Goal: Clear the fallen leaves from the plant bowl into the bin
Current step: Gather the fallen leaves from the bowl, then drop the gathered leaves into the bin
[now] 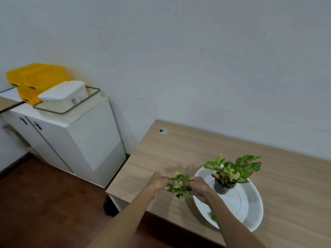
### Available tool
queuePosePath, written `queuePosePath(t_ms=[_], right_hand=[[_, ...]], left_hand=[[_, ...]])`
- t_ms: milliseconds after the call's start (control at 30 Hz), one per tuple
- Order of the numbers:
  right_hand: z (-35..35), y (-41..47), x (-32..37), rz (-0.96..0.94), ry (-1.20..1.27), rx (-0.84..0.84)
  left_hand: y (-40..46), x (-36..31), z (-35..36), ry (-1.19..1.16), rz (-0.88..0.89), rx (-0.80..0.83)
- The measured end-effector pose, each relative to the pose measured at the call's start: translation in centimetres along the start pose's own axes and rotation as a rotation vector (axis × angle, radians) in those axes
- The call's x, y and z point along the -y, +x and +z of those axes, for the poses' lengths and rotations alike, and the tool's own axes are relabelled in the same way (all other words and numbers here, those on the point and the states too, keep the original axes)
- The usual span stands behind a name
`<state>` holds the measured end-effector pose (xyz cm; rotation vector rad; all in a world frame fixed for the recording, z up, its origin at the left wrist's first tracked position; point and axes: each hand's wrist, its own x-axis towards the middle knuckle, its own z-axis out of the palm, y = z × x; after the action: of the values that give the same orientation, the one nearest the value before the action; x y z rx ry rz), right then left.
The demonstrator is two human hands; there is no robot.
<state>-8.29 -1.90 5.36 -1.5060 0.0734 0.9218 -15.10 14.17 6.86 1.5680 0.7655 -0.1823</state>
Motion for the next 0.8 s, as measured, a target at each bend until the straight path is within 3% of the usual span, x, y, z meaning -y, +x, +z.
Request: queuePosePath(t_ms=[800], right_hand=[[33.0,17.3,3.2,0.083,-0.219,0.053]], left_hand=[[11.8,5.4,-34.6,-0.087,-0.072,-0.038]])
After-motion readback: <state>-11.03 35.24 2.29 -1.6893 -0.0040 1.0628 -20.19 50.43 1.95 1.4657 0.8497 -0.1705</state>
